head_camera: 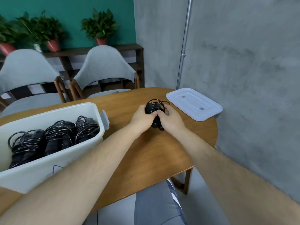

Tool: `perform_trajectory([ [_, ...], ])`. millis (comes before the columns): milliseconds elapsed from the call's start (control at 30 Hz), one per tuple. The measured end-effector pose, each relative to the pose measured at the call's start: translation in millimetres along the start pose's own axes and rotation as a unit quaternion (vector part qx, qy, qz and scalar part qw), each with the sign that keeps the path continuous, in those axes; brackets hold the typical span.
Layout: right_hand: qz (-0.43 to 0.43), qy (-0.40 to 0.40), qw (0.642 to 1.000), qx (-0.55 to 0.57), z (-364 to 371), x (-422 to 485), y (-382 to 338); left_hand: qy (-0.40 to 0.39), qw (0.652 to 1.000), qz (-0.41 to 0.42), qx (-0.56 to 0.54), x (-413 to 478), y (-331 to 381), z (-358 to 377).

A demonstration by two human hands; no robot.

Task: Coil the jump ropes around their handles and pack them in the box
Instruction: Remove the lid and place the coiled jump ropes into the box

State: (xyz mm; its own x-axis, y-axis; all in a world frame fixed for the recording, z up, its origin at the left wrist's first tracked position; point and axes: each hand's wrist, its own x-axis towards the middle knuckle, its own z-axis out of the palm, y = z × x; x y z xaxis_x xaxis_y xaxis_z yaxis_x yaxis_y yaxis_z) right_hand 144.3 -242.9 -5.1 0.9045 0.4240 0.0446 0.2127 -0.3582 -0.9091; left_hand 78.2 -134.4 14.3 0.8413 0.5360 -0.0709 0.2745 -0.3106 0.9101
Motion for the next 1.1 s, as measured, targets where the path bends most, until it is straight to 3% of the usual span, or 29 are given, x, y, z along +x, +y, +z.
perform_trajectory([
  [300, -0.074, 0.014, 0.997, 0.034, -10, -12, -75, 0.036, 0.997, 0.047, 0.041, -17, 57, -62],
  [467, -0.126, -0.029, 0.991, 0.037, 11, -27, -126, 0.056, 0.995, 0.070, 0.035, -38, 65, -132],
  [733, -0.185, -0.166, 0.968, -0.022, 107, -52, -180, 0.113, 0.993, 0.026, -0.001, -86, 8, -236],
  [1100, -0.188, -0.267, 0.942, -0.071, 191, -82, -191, 0.098, 0.993, -0.039, 0.062, -131, -49, -300],
])
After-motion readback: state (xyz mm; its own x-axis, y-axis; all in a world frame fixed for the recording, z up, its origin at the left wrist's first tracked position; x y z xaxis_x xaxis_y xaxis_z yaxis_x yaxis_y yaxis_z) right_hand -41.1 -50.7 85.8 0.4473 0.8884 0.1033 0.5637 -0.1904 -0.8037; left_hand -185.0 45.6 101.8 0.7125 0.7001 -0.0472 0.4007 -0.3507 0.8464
